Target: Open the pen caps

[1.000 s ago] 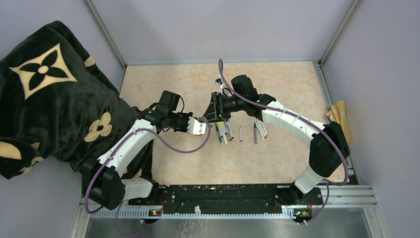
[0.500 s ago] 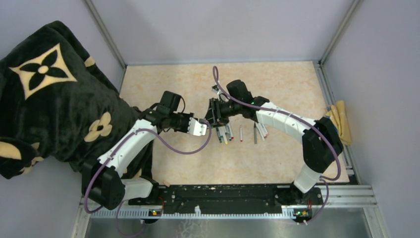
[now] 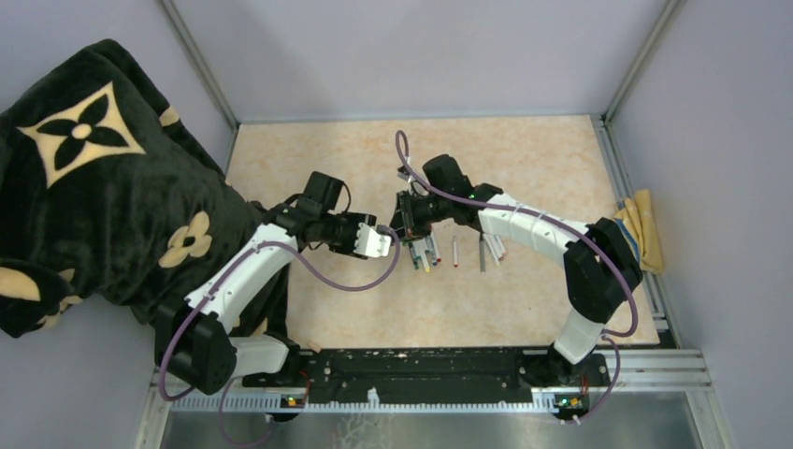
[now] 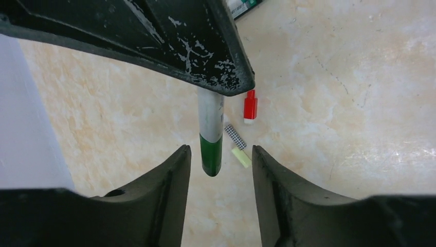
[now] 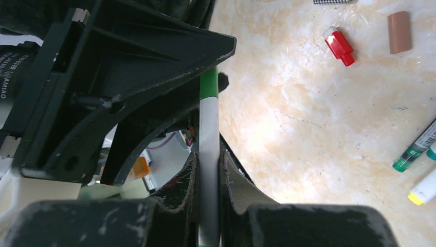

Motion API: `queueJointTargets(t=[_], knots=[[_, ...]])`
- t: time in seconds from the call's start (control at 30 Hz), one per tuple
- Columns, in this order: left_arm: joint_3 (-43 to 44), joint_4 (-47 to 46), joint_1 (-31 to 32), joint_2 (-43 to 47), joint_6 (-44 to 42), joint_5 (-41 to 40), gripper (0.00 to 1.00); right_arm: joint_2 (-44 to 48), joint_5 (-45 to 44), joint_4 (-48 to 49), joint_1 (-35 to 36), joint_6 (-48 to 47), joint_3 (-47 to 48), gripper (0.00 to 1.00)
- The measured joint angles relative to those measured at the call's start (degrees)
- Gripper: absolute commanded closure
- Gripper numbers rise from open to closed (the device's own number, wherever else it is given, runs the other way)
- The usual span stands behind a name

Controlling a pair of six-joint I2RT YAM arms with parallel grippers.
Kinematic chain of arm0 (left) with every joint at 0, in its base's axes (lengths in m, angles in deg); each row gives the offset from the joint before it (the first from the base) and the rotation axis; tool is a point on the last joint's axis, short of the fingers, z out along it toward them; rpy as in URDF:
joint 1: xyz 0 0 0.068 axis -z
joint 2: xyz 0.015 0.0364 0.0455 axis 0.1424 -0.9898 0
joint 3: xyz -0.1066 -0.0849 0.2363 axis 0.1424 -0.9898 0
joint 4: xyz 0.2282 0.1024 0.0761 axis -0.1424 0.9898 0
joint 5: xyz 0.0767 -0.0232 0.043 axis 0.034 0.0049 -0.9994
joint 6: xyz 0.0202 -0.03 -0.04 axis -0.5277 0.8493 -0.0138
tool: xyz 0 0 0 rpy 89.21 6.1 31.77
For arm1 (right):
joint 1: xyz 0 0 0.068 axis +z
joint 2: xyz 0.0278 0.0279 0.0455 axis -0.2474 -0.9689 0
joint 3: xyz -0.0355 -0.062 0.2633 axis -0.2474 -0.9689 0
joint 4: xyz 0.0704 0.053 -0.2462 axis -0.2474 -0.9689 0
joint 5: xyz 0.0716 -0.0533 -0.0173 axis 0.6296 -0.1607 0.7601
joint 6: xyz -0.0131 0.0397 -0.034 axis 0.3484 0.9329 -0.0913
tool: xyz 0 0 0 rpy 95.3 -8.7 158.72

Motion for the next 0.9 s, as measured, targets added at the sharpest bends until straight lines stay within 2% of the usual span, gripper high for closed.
queueJointTargets(t=[0.13,0.23,0.33,0.5,0.57,0.73,0.9], knots=[[0.79,1.66,0.07,-0.22,-0.26,1.57,0.41,0.00,-0.07,0.28,-0.11,-1.53,-0.15,1.00],[0.90,2.84,0.11,-0.31,-0.42,2.82,0.43,0.00,0.74,1.51,-0.11,-1.86,-0.61,1.00],[1.22,3.78,0.13,-0.39,-0.44,3.65,0.53,0.00,1.84,3.15,-0.11,-1.84,-1.49,1.00],[1.75,4.07,0.11,-0.79,-0.55,3.80,0.80,0.00,2.95,4.42,-0.11,-1.86,-2.45,1.00],[1.97,4.02,0.13,-1.03,-0.74,3.67,0.87,0.00,3.43,5.16,-0.11,-1.81,-3.26,1.00],[1.95,4.13,0.13,-1.53,-1.51,2.75,1.00,0.09,3.93,9.31,-0.42,-1.25,-5.90,1.00],[1.95,4.00,1.01,-1.75,-1.88,1.70,1.00,1.92,4.04,14.08,-0.87,-0.94,-10.32,1.00]])
